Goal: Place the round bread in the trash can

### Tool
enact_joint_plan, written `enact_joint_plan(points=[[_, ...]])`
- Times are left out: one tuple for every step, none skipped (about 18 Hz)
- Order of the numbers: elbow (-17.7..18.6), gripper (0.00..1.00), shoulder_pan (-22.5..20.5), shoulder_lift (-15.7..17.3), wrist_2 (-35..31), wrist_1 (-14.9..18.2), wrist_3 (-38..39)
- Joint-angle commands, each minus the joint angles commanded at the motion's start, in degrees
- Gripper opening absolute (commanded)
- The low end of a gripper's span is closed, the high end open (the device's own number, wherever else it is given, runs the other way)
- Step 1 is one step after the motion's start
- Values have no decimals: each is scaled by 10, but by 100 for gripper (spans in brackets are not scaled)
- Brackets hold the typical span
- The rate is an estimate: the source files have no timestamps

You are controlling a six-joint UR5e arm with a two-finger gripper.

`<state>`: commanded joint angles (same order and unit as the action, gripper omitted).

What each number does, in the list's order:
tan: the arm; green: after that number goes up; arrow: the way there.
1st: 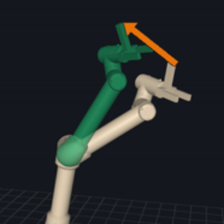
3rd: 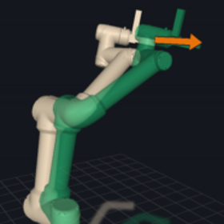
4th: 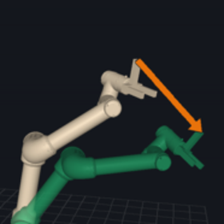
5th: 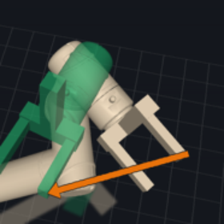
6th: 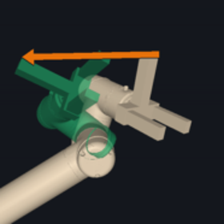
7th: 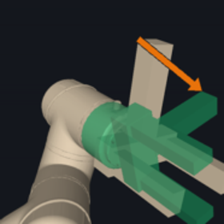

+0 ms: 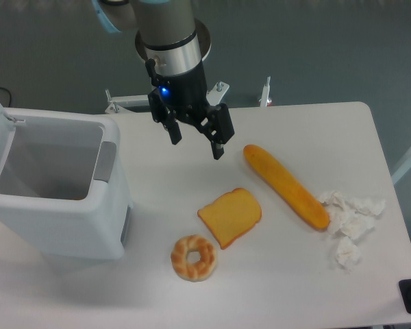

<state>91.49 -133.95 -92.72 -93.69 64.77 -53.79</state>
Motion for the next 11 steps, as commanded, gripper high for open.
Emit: enact_joint_plan(points=[[3, 100, 0, 0, 0, -1, 1], [3, 100, 1, 0, 0, -1, 1], [3, 100, 1, 0, 0, -1, 1], [3, 100, 0, 0, 1, -1, 0], [3, 100, 0, 0, 1, -1, 0], [2, 100, 0, 0, 1, -1, -1], [2, 100, 0, 0, 1, -1, -2], [2, 100, -1, 0, 1, -1, -2], [2, 100, -1, 0, 1, -1, -2], [2, 100, -2, 0, 2, -1, -3], [2, 100, -3, 1, 4, -2, -3]])
